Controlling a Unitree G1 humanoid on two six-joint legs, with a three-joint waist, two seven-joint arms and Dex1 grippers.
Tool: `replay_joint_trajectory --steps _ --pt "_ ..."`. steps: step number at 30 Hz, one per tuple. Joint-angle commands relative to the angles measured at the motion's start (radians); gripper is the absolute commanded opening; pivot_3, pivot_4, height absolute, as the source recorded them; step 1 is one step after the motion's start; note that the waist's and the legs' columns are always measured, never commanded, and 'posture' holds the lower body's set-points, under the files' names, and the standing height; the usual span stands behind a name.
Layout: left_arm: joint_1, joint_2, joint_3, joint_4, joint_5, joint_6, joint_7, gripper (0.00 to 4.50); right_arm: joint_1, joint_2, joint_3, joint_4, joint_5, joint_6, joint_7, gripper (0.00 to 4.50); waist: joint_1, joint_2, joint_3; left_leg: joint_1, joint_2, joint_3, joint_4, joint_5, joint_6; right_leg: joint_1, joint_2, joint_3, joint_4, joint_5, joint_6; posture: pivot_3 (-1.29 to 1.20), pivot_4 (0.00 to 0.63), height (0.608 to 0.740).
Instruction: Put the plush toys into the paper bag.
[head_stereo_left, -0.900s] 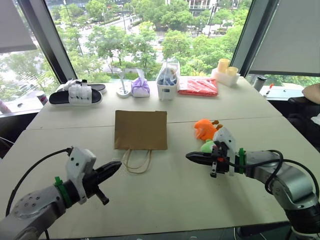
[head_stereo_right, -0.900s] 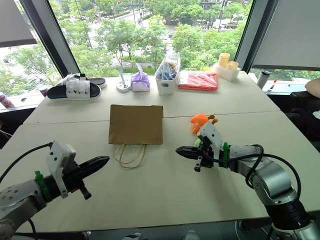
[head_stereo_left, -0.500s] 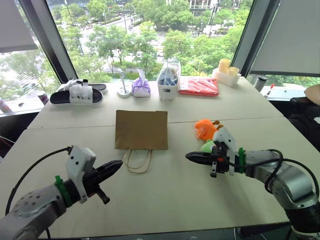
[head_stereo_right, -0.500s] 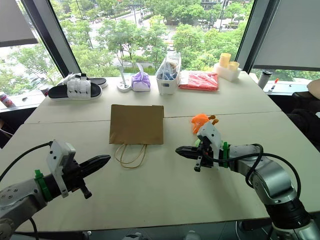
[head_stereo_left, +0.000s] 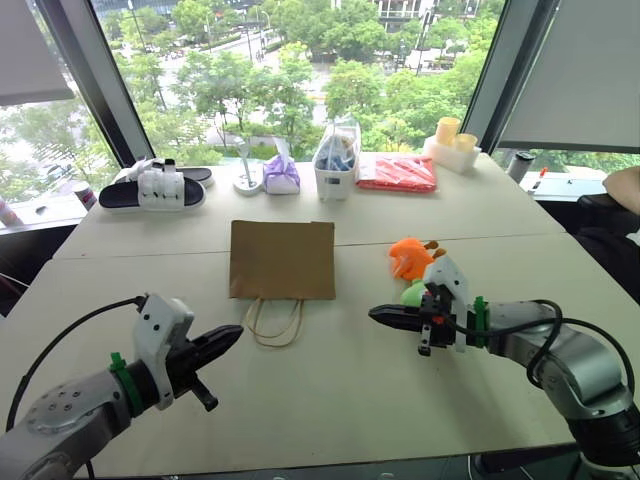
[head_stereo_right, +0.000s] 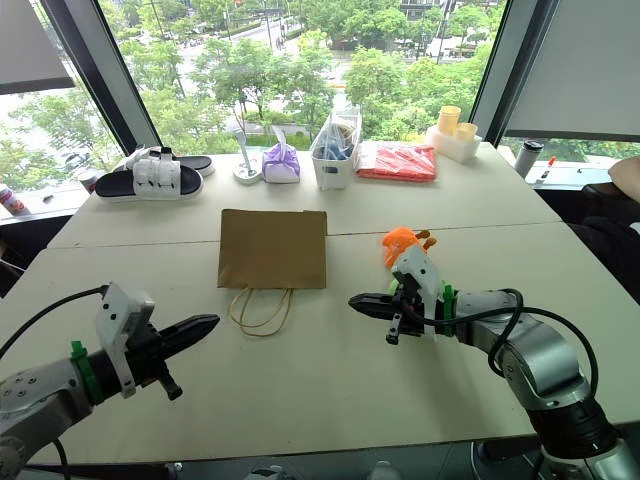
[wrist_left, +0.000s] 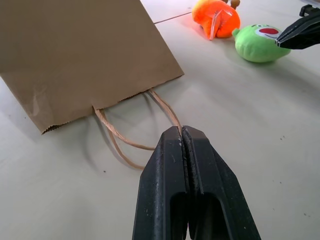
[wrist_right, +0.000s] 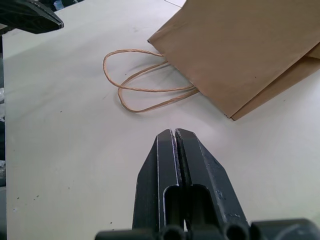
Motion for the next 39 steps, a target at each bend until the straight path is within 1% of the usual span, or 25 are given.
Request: replay_joint_trajectory --steps 1,2,4,5,7,9,10,12,13,15,16,17,18,21,23,27,29,34,37,38,39 --pt "-0.016 0.009 0.011 0.001 0.006 -0.011 0.007 0.03 -0.024 0.005 -0.005 -0.02 0.0 -0.015 0.004 0.0 0.0 0.0 0.0 0.0 0.0 0.0 0.0 0.0 0.0 0.0 0.0 0.0 0.0 0.0 0.0 0.0 0.15 0.74" --pt "-0.017 0.015 0.007 0.003 0.021 -0.018 0.002 0.03 -0.025 0.004 -0.004 -0.017 -0.001 -0.017 0.006 0.0 0.0 0.0 0.0 0.0 0.0 0.0 0.0 0.0 0.0 0.0 0.0 0.0 0.0 0.0 0.0 0.0 0.15 0.74" --pt "-0.014 0.023 0.001 0.005 0.048 -0.031 -0.009 0.55 -0.025 0.004 -0.003 -0.016 -0.002 -0.019 0.007 0.0 0.0 0.0 0.0 0.0 0.0 0.0 0.0 0.0 0.0 0.0 0.0 0.0 0.0 0.0 0.0 0.0 0.15 0.74" --pt "-0.013 0.022 0.0 0.006 0.053 -0.034 -0.012 0.87 -0.025 0.004 -0.003 -0.015 -0.002 -0.02 0.007 0.0 0.0 0.0 0.0 0.0 0.0 0.0 0.0 0.0 0.0 0.0 0.0 0.0 0.0 0.0 0.0 0.0 0.15 0.74" --pt "-0.006 0.033 -0.009 0.01 0.088 -0.054 -0.032 1.79 -0.024 0.005 -0.002 -0.016 -0.004 -0.02 0.008 0.0 0.0 0.0 0.0 0.0 0.0 0.0 0.0 0.0 0.0 0.0 0.0 0.0 0.0 0.0 0.0 0.0 0.15 0.74" --pt "0.0 0.046 -0.025 0.023 0.135 -0.084 -0.057 2.8 -0.023 0.006 0.0 -0.016 -0.006 -0.021 0.008 0.0 0.0 0.0 0.0 0.0 0.0 0.0 0.0 0.0 0.0 0.0 0.0 0.0 0.0 0.0 0.0 0.0 0.15 0.74" --pt "0.001 0.058 -0.04 0.037 0.166 -0.111 -0.084 3.23 -0.024 0.008 0.002 -0.015 -0.009 -0.022 0.008 0.0 0.0 0.0 0.0 0.0 0.0 0.001 0.0 0.0 0.0 0.0 0.0 0.0 0.0 0.0 0.0 0.0 0.15 0.74" --pt "-0.009 0.078 -0.07 0.079 0.211 -0.163 -0.143 4.27 -0.028 0.013 0.006 -0.011 -0.014 -0.025 0.005 0.0 0.0 0.0 0.0 0.0 0.0 0.002 0.0 0.0 0.0 0.0 0.0 0.0 0.0 0.0 -0.001 0.0 0.15 0.74" --pt "-0.015 0.083 -0.079 0.097 0.224 -0.182 -0.164 4.4 -0.03 0.015 0.006 -0.01 -0.016 -0.025 0.004 0.0 0.0 0.0 0.0 0.0 0.0 0.003 0.0 0.0 0.0 0.0 0.0 0.0 0.0 0.0 -0.001 0.0 0.15 0.74" --pt "-0.034 0.145 -0.162 0.178 0.344 -0.326 -0.289 4.4 -0.029 0.026 0.002 -0.01 -0.017 -0.025 -0.01 0.0 0.0 0.0 0.0 0.0 0.0 0.003 0.0 0.0 0.0 0.0 0.0 0.0 0.0 0.0 -0.001 0.0 0.15 0.74" --pt "-0.052 0.168 -0.194 0.219 0.379 -0.38 -0.347 4.4 -0.025 0.03 0.004 -0.014 -0.022 -0.027 -0.015 0.0 0.0 0.0 0.0 0.0 0.0 0.003 0.0 0.0 0.0 0.0 0.0 0.0 0.0 0.0 -0.001 0.0 0.15 0.74" --pt "-0.09 0.184 -0.227 0.276 0.431 -0.449 -0.38 4.4 -0.018 0.034 0.005 -0.023 -0.027 -0.031 -0.023 0.0 0.0 0.0 0.0 0.0 0.0 0.003 0.0 0.0 0.0 0.0 0.001 0.0 0.0 0.0 -0.002 0.0 0.15 0.74" --pt "-0.116 0.188 -0.243 0.316 0.461 -0.494 -0.397 4.4 -0.012 0.038 0.006 -0.03 -0.032 -0.033 -0.028 0.0 0.002 0.0 0.0 0.0 0.0 0.004 0.0 0.0 0.0 0.0 0.0 0.0 0.0 0.0 -0.002 0.0 0.15 0.74" --pt "-0.256 0.179 -0.328 0.522 0.605 -0.7 -0.441 4.4 0.021 0.058 -0.006 -0.059 -0.039 -0.035 -0.069 0.0 0.002 0.0 0.0 0.0 0.0 0.003 0.0 0.0 0.0 0.0 0.0 -0.001 0.0 0.0 -0.002 0.0 0.15 0.74" --pt "-0.342 0.157 -0.374 0.645 0.677 -0.818 -0.454 4.4 0.045 0.071 -0.011 -0.079 -0.041 -0.035 -0.094 0.0 0.001 0.0 0.0 -0.001 0.0 0.002 0.0 0.0 0.0 -0.001 0.0 -0.001 0.0 0.001 0.001 0.0 0.15 0.74" --pt "-0.455 0.116 -0.427 0.819 0.75 -0.976 -0.481 4.4 0.079 0.088 -0.012 -0.127 -0.035 -0.022 -0.14 0.0 -0.005 0.0 0.0 -0.001 -0.001 0.001 -0.001 0.0 0.0 -0.003 0.0 0.0 0.0 0.002 0.002 0.0 0.15 0.74" --pt "-0.51 0.093 -0.454 0.884 0.768 -1.023 -0.503 4.4 0.1 0.089 -0.018 -0.148 -0.035 -0.018 -0.155 0.0 -0.006 0.0 0.0 -0.001 -0.001 0.001 -0.001 0.0 0.0 -0.004 0.0 0.001 0.001 0.004 0.006 0.0 0.15 0.74" --pt "-0.612 0.049 -0.504 1.027 0.81 -1.128 -0.543 4.4 0.125 0.088 -0.038 -0.17 -0.03 -0.013 -0.186 0.0 -0.001 0.0 0.0 -0.002 -0.002 0.001 -0.001 0.0 0.0 -0.005 0.0 0.001 0.002 0.004 0.006 0.0 0.15 0.74" --pt "-0.644 0.027 -0.511 1.072 0.813 -1.159 -0.549 3.61 0.124 0.088 -0.035 -0.17 -0.03 -0.013 -0.192 0.0 -0.004 0.0 0.0 -0.002 -0.002 0.001 0.0 0.0 0.0 -0.005 0.0 0.001 0.003 0.004 0.006 0.0 0.15 0.74" --pt "-0.65 0.02 -0.511 1.081 0.812 -1.163 -0.551 3.14 0.125 0.088 -0.034 -0.171 -0.029 -0.014 -0.194 0.0 -0.005 0.0 0.0 -0.002 -0.002 0.001 0.0 0.0 0.0 -0.005 0.0 0.001 0.003 0.004 0.006 0.0 0.15 0.74" --pt "-0.655 0.012 -0.511 1.085 0.81 -1.171 -0.551 2.76 0.127 0.088 -0.034 -0.172 -0.029 -0.015 -0.195 0.0 -0.006 0.0 0.0 -0.002 -0.002 0.001 0.0 0.0 0.0 -0.005 0.0 0.001 0.003 0.004 0.006 0.0 0.15 0.74"
